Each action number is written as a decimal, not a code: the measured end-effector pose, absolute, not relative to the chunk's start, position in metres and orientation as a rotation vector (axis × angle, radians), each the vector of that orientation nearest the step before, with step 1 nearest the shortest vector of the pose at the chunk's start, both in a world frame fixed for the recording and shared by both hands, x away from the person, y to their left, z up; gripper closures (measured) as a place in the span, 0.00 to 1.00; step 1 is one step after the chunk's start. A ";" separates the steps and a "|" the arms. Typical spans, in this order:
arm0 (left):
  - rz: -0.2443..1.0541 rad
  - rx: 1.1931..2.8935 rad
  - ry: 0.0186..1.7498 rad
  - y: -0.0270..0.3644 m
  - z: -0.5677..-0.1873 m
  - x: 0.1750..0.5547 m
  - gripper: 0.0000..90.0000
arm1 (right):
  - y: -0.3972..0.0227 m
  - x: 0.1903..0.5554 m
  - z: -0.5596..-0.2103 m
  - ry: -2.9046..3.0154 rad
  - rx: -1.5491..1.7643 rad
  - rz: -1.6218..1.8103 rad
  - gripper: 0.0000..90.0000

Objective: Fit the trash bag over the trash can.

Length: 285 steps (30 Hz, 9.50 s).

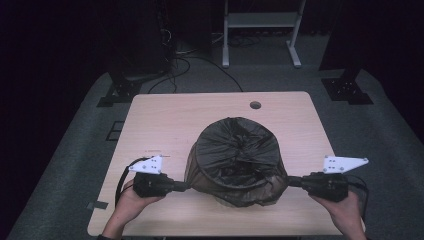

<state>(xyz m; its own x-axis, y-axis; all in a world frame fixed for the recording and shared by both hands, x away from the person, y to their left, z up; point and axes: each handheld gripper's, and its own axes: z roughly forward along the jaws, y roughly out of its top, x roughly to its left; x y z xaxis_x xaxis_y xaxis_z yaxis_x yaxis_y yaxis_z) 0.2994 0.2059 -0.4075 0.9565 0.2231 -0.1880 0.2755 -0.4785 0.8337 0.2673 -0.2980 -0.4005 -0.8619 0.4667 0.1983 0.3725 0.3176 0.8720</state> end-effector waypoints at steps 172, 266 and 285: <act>0.291 2.268 0.663 0.262 -0.484 0.294 0.00 | -0.164 0.352 -0.310 2.744 0.356 1.202 0.00; 0.290 2.268 0.663 0.262 -0.484 0.294 0.00 | -0.056 0.376 -0.306 2.950 0.340 0.739 0.00; 0.290 2.268 0.663 0.262 -0.484 0.294 0.00 | -0.084 0.391 -0.287 2.882 0.462 0.815 0.00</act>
<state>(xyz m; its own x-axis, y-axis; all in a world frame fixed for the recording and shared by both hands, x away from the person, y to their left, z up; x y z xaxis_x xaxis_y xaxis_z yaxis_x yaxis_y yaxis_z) 0.2936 0.2616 -0.4836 0.8407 0.5414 0.0082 0.3734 -0.5907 0.7153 0.3907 -0.0840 -0.2869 -0.9475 0.3187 -0.0241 0.2589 0.8095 0.5270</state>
